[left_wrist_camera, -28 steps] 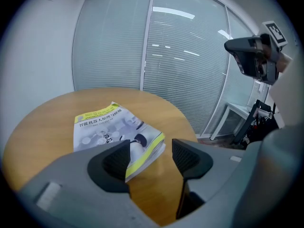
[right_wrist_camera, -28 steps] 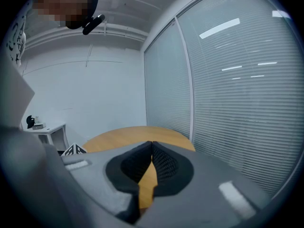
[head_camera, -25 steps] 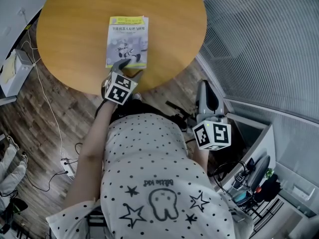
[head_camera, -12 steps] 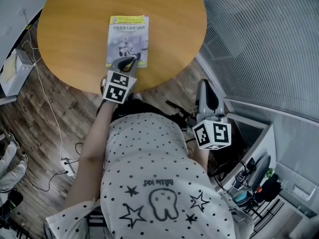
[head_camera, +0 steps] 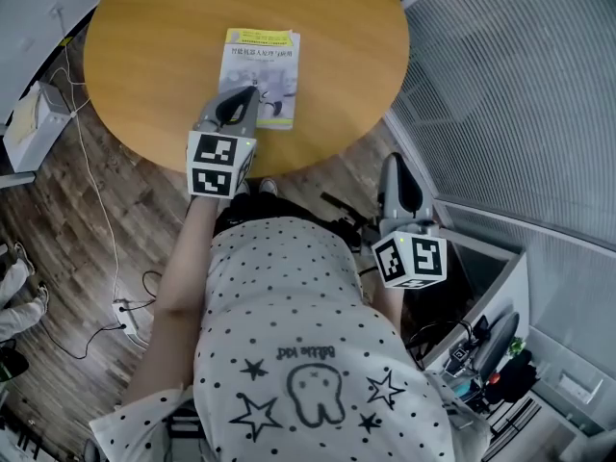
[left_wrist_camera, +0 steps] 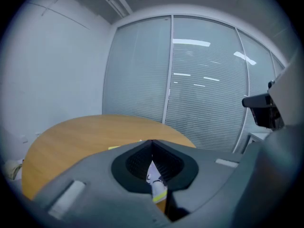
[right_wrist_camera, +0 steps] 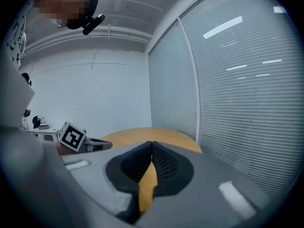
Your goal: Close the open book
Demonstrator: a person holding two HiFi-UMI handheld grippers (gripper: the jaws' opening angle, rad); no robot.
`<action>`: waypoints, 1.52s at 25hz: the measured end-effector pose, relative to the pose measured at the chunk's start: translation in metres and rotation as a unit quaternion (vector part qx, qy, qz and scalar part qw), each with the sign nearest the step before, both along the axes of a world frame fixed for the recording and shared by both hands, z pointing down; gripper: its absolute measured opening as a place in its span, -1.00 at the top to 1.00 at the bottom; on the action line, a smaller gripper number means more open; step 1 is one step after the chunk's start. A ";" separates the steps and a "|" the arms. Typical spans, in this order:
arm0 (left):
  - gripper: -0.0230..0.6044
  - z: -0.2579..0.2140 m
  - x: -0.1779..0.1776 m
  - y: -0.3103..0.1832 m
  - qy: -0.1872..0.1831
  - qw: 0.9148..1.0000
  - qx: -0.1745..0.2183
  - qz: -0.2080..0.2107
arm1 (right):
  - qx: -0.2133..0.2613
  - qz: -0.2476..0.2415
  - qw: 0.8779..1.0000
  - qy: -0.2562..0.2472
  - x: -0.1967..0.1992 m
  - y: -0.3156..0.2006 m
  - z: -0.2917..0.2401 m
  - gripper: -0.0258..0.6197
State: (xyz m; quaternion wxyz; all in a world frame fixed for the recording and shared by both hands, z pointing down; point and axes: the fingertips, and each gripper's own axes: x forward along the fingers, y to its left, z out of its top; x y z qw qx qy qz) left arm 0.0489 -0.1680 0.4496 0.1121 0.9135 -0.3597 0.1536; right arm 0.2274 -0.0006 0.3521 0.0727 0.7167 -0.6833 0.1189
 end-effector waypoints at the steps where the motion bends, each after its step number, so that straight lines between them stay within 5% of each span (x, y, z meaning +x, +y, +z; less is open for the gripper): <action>1: 0.90 -0.009 -0.006 -0.004 0.010 1.000 0.007 -0.011 | 0.000 -0.004 1.000 0.000 -0.002 -0.002 0.001 0.91; 10: 0.90 -0.083 -0.047 -0.007 0.068 0.993 0.071 -0.065 | 0.002 -0.045 0.999 -0.005 -0.020 -0.021 0.002 0.91; 19: 0.90 -0.125 -0.091 0.000 0.086 0.984 0.116 -0.106 | -0.002 -0.100 0.995 -0.011 -0.043 -0.057 0.014 0.91; 26: 0.90 -0.151 -0.128 0.022 0.087 0.975 0.135 -0.153 | -0.001 -0.128 0.992 -0.016 -0.054 -0.069 0.009 0.91; 38: 0.90 -0.120 -0.159 0.066 0.037 0.974 0.112 -0.191 | -0.004 -0.139 0.990 -0.014 -0.058 -0.071 0.008 0.91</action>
